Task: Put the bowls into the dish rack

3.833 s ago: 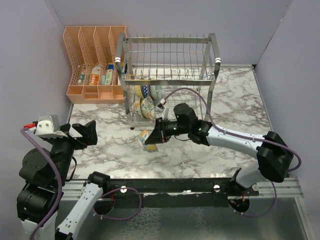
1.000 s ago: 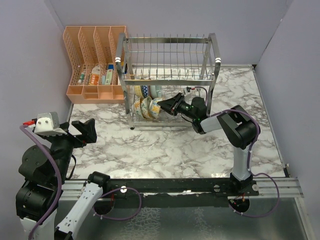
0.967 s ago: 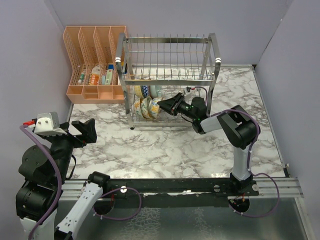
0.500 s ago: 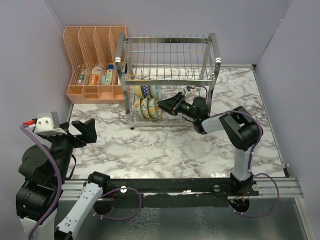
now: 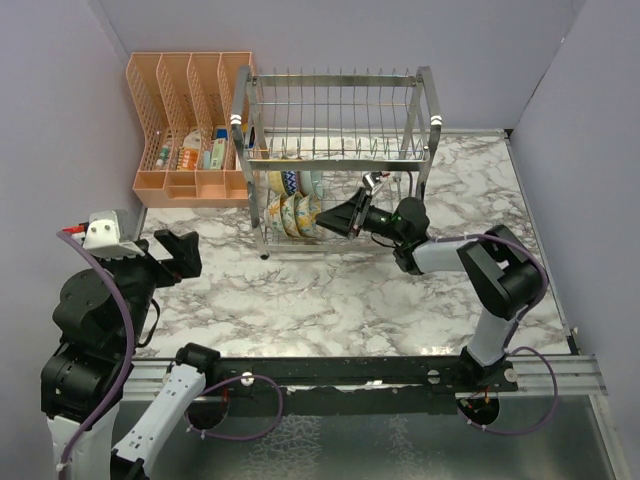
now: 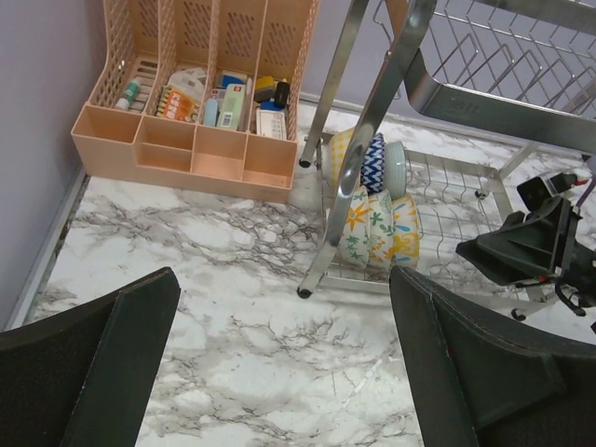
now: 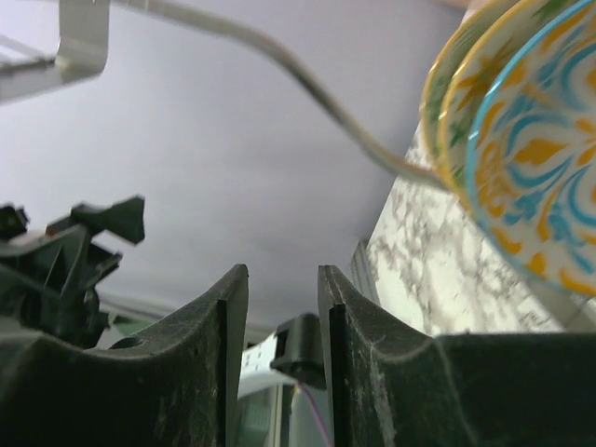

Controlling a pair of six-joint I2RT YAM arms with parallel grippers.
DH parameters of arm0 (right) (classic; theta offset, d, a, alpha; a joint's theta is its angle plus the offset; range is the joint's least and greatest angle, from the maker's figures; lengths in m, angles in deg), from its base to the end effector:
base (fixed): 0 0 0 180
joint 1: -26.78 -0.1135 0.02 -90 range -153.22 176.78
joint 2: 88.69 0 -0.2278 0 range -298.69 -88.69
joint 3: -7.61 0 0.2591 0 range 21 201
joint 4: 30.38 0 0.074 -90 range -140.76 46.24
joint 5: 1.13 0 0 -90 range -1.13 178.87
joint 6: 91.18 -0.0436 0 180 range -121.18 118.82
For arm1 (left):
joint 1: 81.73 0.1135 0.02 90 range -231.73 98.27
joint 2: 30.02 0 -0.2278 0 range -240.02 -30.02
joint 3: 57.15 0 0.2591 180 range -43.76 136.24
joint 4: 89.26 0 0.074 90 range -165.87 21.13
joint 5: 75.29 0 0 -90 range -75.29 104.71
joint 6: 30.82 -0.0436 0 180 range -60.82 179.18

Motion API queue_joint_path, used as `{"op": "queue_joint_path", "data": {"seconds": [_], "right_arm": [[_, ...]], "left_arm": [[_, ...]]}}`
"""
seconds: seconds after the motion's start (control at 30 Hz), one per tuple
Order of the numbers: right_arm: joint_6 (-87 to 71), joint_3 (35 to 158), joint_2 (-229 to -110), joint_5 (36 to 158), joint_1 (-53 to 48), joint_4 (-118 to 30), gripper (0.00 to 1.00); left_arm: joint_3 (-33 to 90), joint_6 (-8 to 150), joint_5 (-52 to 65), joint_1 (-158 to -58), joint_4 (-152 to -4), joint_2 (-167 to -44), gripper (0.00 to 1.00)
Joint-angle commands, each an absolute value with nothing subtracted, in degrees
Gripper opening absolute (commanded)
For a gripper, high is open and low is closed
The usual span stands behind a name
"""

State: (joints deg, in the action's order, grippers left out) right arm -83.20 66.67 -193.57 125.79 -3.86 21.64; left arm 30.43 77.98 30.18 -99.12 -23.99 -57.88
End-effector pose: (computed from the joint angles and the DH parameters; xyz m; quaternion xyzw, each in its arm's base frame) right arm 0.3027 0.2097 0.1596 0.0622 0.6730 0.7048 0.2154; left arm 0.0652 -0.0082 0.4325 -0.0995 0.7326 -0.1121 0.6639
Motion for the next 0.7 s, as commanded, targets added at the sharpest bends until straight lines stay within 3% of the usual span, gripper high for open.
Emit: {"op": "queue_joint_path", "data": {"seconds": [0.0,0.23,0.4,0.67], "right_arm": [[-79.43,62.22,-186.88,132.12,-5.42,20.22,0.37],[-62.02,58.63,-173.14,131.72,-11.09,-4.38,0.37],[-48.40,58.68,-161.00,124.31,-15.63,-27.95,0.39],[-37.52,56.62,-150.31,112.73,-18.65,-52.27,0.39]], "left_arm": [[29.00,79.70,27.76,-99.33,-24.71,-58.86,0.99],[25.16,80.68,26.36,-99.33,-26.34,-59.19,0.99],[22.92,81.04,26.02,-99.37,-27.07,-59.62,0.99],[17.22,83.20,22.98,-99.33,-29.85,-62.44,0.99]]}}
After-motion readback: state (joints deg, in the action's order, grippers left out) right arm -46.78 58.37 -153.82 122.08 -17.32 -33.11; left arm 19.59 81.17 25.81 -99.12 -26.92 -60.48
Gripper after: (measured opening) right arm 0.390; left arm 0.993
